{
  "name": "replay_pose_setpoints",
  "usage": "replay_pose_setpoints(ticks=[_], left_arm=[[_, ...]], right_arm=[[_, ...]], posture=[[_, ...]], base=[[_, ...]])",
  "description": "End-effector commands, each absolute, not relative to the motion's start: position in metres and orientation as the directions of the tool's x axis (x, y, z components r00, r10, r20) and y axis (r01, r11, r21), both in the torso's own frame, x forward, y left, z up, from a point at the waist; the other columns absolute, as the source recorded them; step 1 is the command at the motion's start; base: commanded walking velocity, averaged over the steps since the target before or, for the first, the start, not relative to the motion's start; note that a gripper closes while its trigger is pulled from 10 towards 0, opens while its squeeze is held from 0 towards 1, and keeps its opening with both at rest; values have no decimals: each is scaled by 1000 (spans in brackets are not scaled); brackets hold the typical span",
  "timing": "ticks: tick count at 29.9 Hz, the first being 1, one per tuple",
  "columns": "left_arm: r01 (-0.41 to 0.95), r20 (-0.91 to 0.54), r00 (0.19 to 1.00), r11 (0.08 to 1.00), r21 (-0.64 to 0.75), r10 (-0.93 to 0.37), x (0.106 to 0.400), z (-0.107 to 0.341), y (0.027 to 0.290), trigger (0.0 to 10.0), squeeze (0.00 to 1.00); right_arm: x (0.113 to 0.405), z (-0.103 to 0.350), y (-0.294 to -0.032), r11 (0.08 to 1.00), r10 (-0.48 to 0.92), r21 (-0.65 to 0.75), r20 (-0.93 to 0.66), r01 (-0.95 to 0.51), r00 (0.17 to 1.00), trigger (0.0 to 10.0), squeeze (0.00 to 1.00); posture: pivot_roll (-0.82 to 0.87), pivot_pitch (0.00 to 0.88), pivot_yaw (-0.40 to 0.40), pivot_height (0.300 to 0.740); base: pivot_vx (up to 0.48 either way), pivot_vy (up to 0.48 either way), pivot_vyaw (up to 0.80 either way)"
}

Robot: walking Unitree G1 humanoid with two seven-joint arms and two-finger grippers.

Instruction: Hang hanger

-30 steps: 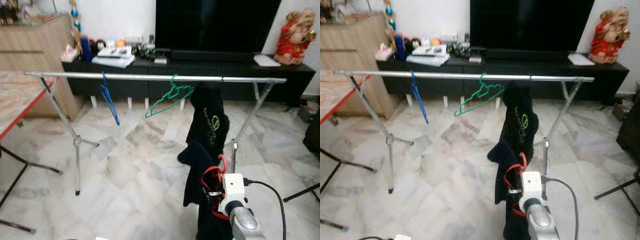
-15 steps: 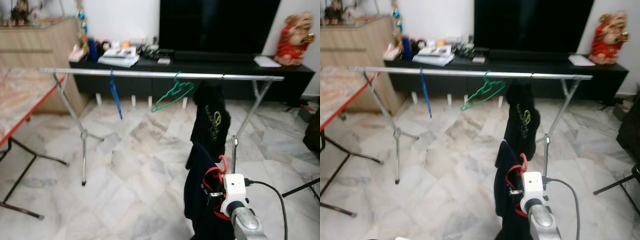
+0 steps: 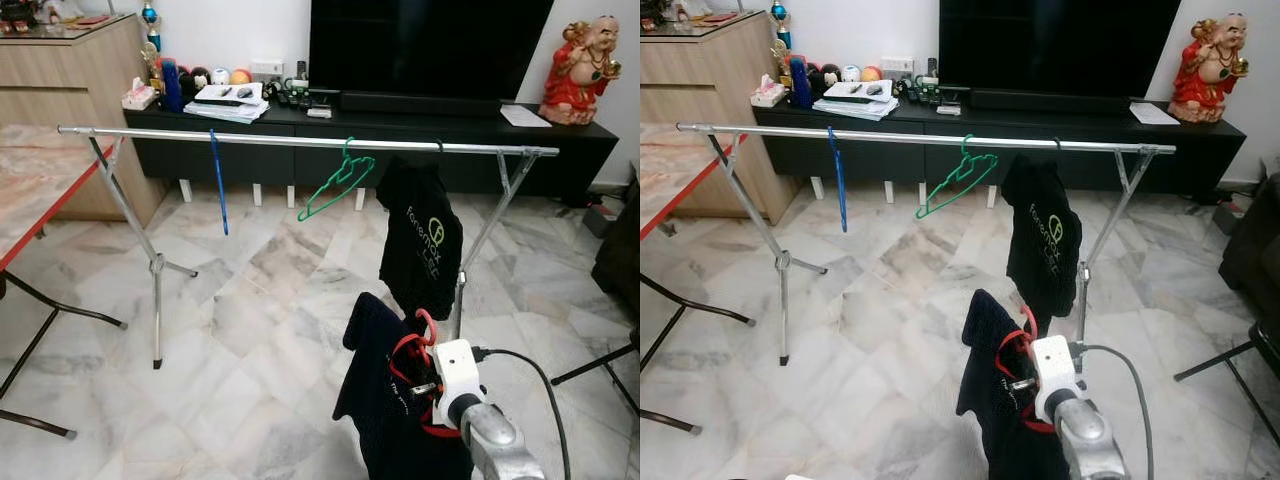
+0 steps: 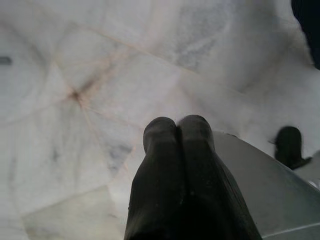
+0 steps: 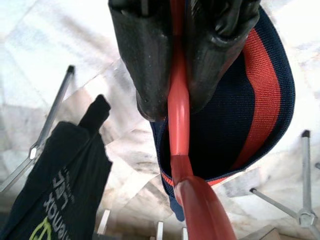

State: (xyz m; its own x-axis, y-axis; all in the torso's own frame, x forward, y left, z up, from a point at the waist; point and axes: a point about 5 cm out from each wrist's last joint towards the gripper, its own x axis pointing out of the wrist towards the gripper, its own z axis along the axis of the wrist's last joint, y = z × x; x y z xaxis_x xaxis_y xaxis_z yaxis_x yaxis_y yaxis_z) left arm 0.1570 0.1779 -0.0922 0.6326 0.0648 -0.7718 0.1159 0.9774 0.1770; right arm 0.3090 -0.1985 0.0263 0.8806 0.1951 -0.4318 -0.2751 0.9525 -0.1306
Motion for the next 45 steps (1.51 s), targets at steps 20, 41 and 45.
replay_pose_setpoints(ticks=[20, 41, 45], left_arm=[[217, -539, 842, 928, 303, -21, 260, -18, 230, 10000, 0], [797, -617, 585, 513, 319, -526, 295, 30, 202, 10000, 0], [808, -601, 577, 495, 320, -553, 298, 33, 192, 10000, 0]], right_arm=[[316, 31, -179, 737, 446, -170, -605, -654, 660, 10000, 0], [324, 69, -159, 233, 660, -138, -705, -963, 261, 10000, 0], [324, 72, -150, 198, 675, -159, -693, -967, 252, 10000, 0]], posture=[[-12, 0, -24, 740], [12, 0, -60, 740], [-3, 0, -56, 740]], base=[[0, 0, 0], [0, 0, 0], [0, 0, 0]])
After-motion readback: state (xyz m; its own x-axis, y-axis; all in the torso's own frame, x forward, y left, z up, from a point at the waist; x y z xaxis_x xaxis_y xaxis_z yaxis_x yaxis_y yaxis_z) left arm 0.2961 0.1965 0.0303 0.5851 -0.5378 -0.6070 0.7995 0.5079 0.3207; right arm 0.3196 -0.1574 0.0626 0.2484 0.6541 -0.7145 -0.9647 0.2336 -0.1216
